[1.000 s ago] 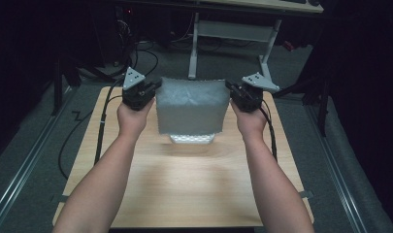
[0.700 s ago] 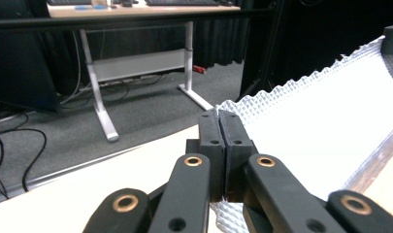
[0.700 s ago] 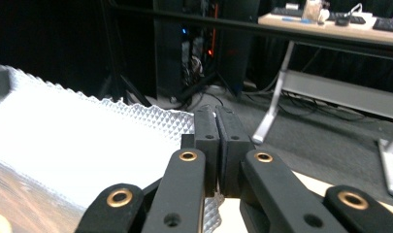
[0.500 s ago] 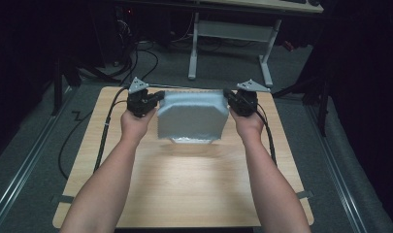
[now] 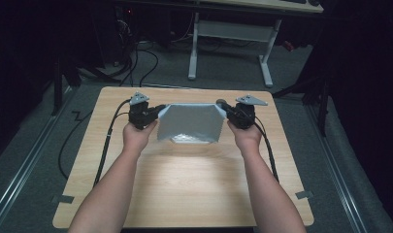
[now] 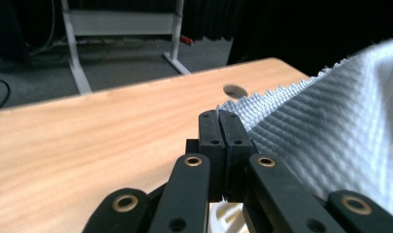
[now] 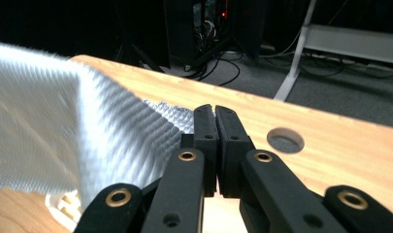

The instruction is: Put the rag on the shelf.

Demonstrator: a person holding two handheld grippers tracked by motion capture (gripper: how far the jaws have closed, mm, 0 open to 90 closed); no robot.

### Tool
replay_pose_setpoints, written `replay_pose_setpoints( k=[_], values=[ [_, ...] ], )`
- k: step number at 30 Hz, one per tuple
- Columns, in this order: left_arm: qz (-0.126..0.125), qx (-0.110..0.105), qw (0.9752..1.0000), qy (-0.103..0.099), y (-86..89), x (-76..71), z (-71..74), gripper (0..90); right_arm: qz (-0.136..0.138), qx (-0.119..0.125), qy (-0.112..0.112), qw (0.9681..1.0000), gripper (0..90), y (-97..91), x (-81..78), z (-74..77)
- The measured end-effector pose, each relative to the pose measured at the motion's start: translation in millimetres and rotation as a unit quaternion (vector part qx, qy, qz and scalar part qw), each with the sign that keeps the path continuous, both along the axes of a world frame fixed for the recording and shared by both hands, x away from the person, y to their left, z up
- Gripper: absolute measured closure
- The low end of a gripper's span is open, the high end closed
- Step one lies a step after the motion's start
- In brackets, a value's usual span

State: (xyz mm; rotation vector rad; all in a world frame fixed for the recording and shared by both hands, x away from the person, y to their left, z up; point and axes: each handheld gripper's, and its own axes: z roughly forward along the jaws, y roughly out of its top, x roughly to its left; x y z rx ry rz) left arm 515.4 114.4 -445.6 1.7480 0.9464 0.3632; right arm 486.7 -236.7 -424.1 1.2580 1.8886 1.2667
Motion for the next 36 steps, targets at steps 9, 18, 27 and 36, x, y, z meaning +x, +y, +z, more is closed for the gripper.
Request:
replay_pose_setpoints(
  k=[9, 18, 27, 36],
  values=[
    [-0.005, -0.002, 0.9996, 0.028, -2.1, -5.8, -28.2, 89.6, -0.003, 0.008, 0.024, 0.9997, 89.0, -2.8, -1.9, -22.1],
    [-0.007, -0.009, 0.9992, 0.039, -1.9, -10.1, -43.5, 89.1, -0.005, 0.014, 0.046, 0.9988, 88.7, -5.0, -5.8, -44.1],
    [0.013, -0.004, 0.9994, 0.030, 3.1, -12.2, -43.5, 74.6, -0.015, 0.027, 0.050, 0.9983, 78.0, -6.5, -6.9, -49.7],
    [0.047, -0.002, 0.9988, 0.009, 21.7, -15.6, -28.9, 59.9, -0.031, 0.017, 0.037, 0.9987, 64.4, -18.8, -10.6, -39.8]
  ],
)
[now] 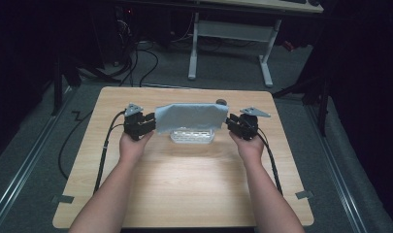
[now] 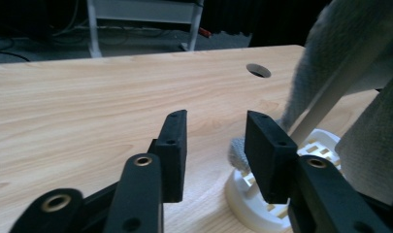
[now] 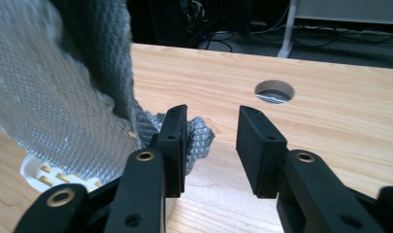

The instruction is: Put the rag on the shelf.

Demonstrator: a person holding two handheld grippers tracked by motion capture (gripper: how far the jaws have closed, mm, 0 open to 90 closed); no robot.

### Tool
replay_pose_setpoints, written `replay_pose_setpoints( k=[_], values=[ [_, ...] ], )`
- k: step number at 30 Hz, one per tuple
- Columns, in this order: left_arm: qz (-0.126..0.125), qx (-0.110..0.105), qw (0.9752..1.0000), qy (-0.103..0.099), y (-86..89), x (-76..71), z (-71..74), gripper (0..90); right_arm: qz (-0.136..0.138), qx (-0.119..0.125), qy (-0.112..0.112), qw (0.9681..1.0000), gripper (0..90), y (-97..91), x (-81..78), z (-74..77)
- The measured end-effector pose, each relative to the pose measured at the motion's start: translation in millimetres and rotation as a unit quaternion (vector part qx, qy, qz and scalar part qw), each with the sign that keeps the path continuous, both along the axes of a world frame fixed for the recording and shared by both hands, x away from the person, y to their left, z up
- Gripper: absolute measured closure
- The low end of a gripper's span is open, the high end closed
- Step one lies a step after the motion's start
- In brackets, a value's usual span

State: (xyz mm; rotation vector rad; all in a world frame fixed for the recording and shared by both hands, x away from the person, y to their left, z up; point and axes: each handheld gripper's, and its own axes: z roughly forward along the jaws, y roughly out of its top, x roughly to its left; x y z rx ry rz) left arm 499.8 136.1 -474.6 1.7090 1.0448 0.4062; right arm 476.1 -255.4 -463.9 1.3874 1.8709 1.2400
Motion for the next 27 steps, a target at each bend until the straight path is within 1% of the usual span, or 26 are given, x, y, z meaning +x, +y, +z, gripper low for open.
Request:
replay_pose_setpoints(
  k=[3, 5, 6, 8, 10, 11, 13, 15, 16, 17, 18, 19, 20, 21, 23, 24, 25, 26, 27],
  values=[
    [0.012, 0.001, 0.9999, -0.004, 9.6, -5.4, 2.1, 56.5, -0.006, -0.001, -0.003, 1.0000, 62.6, -6.0, -3.9, 4.1],
    [0.016, 0.001, 0.9999, -0.003, 13.7, -7.9, 2.3, 54.9, -0.011, -0.006, -0.001, 0.9999, 60.9, -9.6, -7.0, 5.8],
    [0.021, 0.001, 0.9998, -0.007, 18.0, -11.0, 2.7, 54.3, -0.012, -0.009, -0.001, 0.9999, 60.5, -11.4, -8.4, 6.4],
    [0.023, -0.003, 0.9997, -0.009, 22.9, -14.4, 3.1, 52.4, -0.013, -0.017, -0.001, 0.9998, 59.8, -15.4, -12.7, 8.4],
    [0.024, -0.005, 0.9996, -0.010, 27.0, -17.5, 3.1, 50.9, -0.016, -0.019, -0.002, 0.9997, 58.6, -17.8, -15.8, 10.0],
    [0.025, -0.006, 0.9996, -0.010, 28.2, -18.8, 3.1, 50.1, -0.016, -0.016, -0.006, 0.9997, 58.7, -19.1, -17.4, 10.3],
    [0.027, -0.003, 0.9996, -0.011, 31.6, -22.4, 2.6, 48.7, -0.021, -0.012, -0.014, 0.9996, 58.3, -22.6, -22.0, 10.3],
    [0.027, -0.001, 0.9996, -0.012, 33.7, -25.3, 2.2, 47.8, -0.021, -0.017, -0.008, 0.9996, 56.8, -25.3, -24.6, 10.4],
    [0.028, 0.003, 0.9995, -0.016, 34.9, -27.6, 2.0, 47.3, -0.022, -0.017, -0.007, 0.9996, 56.5, -26.2, -26.8, 10.3],
    [0.028, 0.006, 0.9994, -0.018, 35.9, -29.9, 1.6, 46.7, -0.021, -0.021, -0.008, 0.9995, 55.6, -27.2, -29.5, 10.5],
    [0.027, 0.012, 0.9995, -0.015, 36.5, -31.5, 1.6, 46.0, -0.020, -0.027, -0.008, 0.9994, 54.8, -27.7, -32.1, 10.7],
    [0.027, 0.012, 0.9995, -0.015, 36.5, -31.5, 1.6, 45.1, -0.019, -0.032, -0.009, 0.9993, 54.6, -27.8, -34.6, 10.4],
    [0.029, 0.021, 0.9990, -0.025, 37.3, -37.8, -0.6, 45.1, -0.018, -0.027, -0.018, 0.9993, 55.1, -28.4, -38.8, 8.9],
    [0.029, 0.022, 0.9990, -0.027, 38.0, -39.9, -1.8, 44.8, -0.017, -0.023, -0.025, 0.9993, 55.1, -29.5, -42.7, 7.1],
    [0.028, 0.024, 0.9990, -0.024, 39.3, -43.8, -4.3, 43.9, -0.019, -0.026, -0.024, 0.9992, 54.8, -30.7, -47.6, 4.7],
    [0.028, 0.027, 0.9990, -0.024, 40.4, -47.5, -6.2, 43.8, -0.019, -0.030, -0.021, 0.9992, 54.1, -31.6, -49.5, 3.7],
    [0.027, 0.029, 0.9989, -0.026, 41.0, -50.0, -7.3, 43.4, -0.020, -0.035, -0.014, 0.9991, 53.4, -32.6, -52.7, 2.4],
    [0.027, 0.032, 0.9988, -0.028, 42.2, -54.1, -9.0, 43.2, -0.019, -0.038, -0.013, 0.9990, 53.3, -33.3, -54.8, 1.6],
    [0.026, 0.035, 0.9986, -0.028, 43.5, -58.0, -10.5, 43.1, -0.016, -0.037, -0.021, 0.9990, 53.5, -34.4, -59.9, 0.1]
  ],
)
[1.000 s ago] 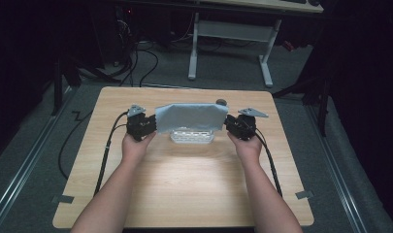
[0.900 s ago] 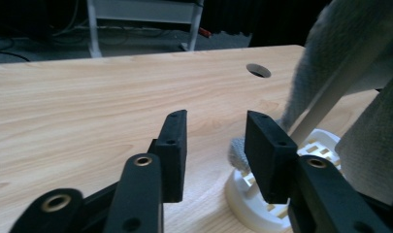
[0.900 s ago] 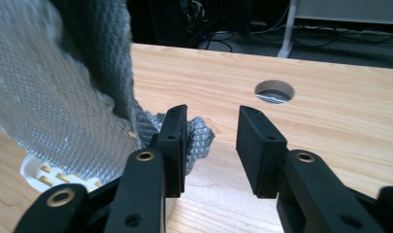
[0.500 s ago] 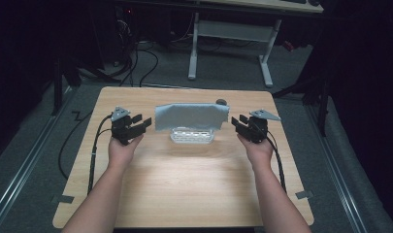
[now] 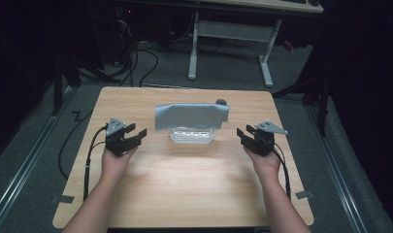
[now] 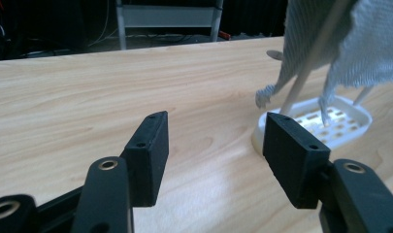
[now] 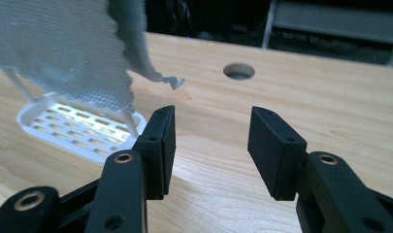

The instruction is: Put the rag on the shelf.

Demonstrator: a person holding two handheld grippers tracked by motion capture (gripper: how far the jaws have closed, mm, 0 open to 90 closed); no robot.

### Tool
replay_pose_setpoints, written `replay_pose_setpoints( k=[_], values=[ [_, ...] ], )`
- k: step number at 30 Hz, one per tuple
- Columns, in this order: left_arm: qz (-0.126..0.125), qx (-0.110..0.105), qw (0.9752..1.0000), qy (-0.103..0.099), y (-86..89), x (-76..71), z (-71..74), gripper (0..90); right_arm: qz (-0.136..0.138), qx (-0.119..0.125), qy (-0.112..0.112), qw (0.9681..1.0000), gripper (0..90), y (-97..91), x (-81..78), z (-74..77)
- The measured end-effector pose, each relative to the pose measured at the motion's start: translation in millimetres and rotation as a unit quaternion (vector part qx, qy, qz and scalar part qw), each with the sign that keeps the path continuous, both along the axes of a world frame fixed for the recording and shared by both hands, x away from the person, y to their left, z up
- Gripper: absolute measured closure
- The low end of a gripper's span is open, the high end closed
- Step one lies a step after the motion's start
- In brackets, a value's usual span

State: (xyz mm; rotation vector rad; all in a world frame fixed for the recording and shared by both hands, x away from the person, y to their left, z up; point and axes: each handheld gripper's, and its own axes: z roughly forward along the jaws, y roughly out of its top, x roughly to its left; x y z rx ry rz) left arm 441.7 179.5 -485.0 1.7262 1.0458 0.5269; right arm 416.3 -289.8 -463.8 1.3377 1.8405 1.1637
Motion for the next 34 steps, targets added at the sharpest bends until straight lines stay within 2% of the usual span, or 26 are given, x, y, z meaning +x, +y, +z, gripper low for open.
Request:
replay_pose_setpoints(
  k=[1, 3, 5, 7, 10, 12, 14, 16, 18, 20, 22, 23, 24, 25, 26, 27, 28, 29, 30, 32, 34],
  values=[
    [0.000, 0.000, 1.0000, 0.000, 1.1, -3.1, -1.0, 42.9, 0.000, 0.000, -0.004, 1.0000, 52.9, -1.2, -4.8, -1.0],
    [-0.001, 0.003, 1.0000, 0.001, 3.7, -8.1, -1.9, 42.5, 0.001, -0.011, 0.001, 0.9999, 51.7, -1.9, -10.1, -1.5],
    [-0.004, 0.008, 1.0000, 0.003, 6.7, -14.4, -2.4, 42.3, 0.006, -0.005, -0.013, 0.9999, 51.5, -2.9, -17.3, -2.7],
    [-0.008, 0.010, 0.9999, 0.005, 10.0, -22.1, -3.0, 42.0, 0.008, -0.009, -0.017, 0.9998, 50.3, -3.1, -25.2, -3.5],
    [-0.018, 0.009, 0.9997, 0.016, 14.4, -35.4, -4.9, 41.6, 0.016, -0.013, -0.013, 0.9997, 47.3, -2.1, -38.9, -8.2],
    [-0.028, 0.005, 0.9991, 0.031, 15.9, -45.9, -6.6, 41.5, 0.020, -0.023, -0.013, 0.9995, 46.5, -0.8, -48.4, -11.6],
    [-0.044, -0.001, 0.9976, 0.054, 16.0, -57.9, -8.9, 41.5, 0.019, -0.034, -0.011, 0.9992, 45.5, 1.4, -59.6, -14.4],
    [-0.055, 0.014, 0.9963, 0.065, 14.0, -72.4, -10.4, 41.4, 0.023, -0.040, -0.005, 0.9989, 43.9, 2.6, -67.2, -15.6],
    [-0.064, 0.019, 0.9954, 0.069, 12.2, -86.5, -12.9, 41.0, 0.029, -0.038, 0.008, 0.9988, 43.0, 3.9, -76.6, -17.3],
    [-0.071, 0.039, 0.9943, 0.069, 8.1, -105.1, -18.4, 39.8, 0.032, -0.037, 0.014, 0.9987, 42.3, 6.5, -89.4, -20.5],
    [-0.074, 0.030, 0.9950, 0.060, 7.8, -124.9, -34.1, 39.7, 0.033, -0.043, 0.016, 0.9984, 41.6, 8.9, -103.4, -25.5],
    [-0.075, 0.030, 0.9941, 0.073, 7.8, -129.1, -39.3, 42.9, 0.033, -0.046, 0.014, 0.9983, 41.2, 9.3, -112.8, -30.1],
    [-0.075, 0.035, 0.9913, 0.102, 6.9, -128.4, -38.8, 47.5, 0.028, -0.047, 0.012, 0.9984, 42.2, 9.0, -119.3, -33.6],
    [-0.081, 0.016, 0.9918, 0.097, 8.8, -127.9, -32.9, 45.0, 0.027, -0.052, 0.009, 0.9982, 44.1, 8.0, -125.0, -37.2],
    [-0.084, 0.005, 0.9939, 0.072, 10.5, -129.6, -31.5, 43.1, 0.028, -0.063, 0.023, 0.9974, 42.6, 7.4, -129.9, -41.4],
    [-0.079, 0.014, 0.9951, 0.058, 11.8, -129.7, -30.7, 43.4, 0.031, -0.063, 0.031, 0.9971, 41.4, 7.1, -129.7, -42.0],
    [-0.075, 0.025, 0.9949, 0.062, 12.0, -128.2, -31.3, 43.0, 0.032, -0.066, 0.032, 0.9968, 41.9, 6.7, -129.4, -42.7],
    [-0.074, 0.030, 0.9938, 0.076, 13.0, -125.3, -34.0, 42.0, 0.028, -0.071, 0.031, 0.9966, 42.2, 6.4, -128.9, -43.7],
    [-0.075, 0.025, 0.9933, 0.084, 14.2, -124.1, -36.2, 41.9, 0.023, -0.069, 0.037, 0.9967, 42.2, 5.6, -126.8, -45.5],
    [-0.076, 0.027, 0.9929, 0.088, 15.7, -122.8, -37.7, 41.5, 0.021, -0.054, 0.045, 0.9973, 42.1, 4.6, -122.5, -47.1],
    [-0.073, 0.037, 0.9925, 0.090, 17.0, -122.2, -38.3, 40.6, 0.023, -0.055, 0.042, 0.9974, 41.7, 5.9, -121.1, -46.9]
  ],
)
